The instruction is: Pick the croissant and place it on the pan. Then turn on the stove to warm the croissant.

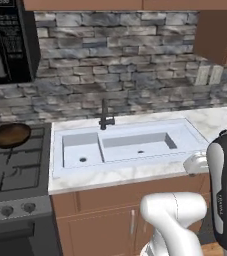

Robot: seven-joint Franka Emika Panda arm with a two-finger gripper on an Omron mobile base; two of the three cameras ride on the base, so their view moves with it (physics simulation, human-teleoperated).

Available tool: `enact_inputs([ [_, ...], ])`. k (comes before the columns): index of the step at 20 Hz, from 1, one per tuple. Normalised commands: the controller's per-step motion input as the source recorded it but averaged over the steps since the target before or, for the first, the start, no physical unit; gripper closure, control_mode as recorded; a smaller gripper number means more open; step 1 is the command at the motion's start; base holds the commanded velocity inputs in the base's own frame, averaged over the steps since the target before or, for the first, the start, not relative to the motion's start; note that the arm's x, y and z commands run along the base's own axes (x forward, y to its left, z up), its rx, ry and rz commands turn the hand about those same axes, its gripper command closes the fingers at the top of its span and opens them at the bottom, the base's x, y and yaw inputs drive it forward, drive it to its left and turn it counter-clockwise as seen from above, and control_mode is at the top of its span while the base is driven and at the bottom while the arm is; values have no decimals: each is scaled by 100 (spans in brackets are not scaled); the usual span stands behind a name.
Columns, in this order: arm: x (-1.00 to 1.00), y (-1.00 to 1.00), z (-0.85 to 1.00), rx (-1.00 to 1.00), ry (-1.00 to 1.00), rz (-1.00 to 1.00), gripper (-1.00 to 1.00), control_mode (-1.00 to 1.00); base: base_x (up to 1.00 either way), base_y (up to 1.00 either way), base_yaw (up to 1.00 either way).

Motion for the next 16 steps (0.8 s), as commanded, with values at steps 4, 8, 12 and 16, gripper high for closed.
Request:
enact_inputs([
  [4,0,0,0,0,0,0,-100,100,0,-88,0],
  [8,0,0,0,0,0,0,-100,100,0,-81,0],
  [12,0,0,0,0,0,0,-100,100,0,-74,0],
  [16,0,0,0,0,0,0,-100,100,-9,-65,0],
])
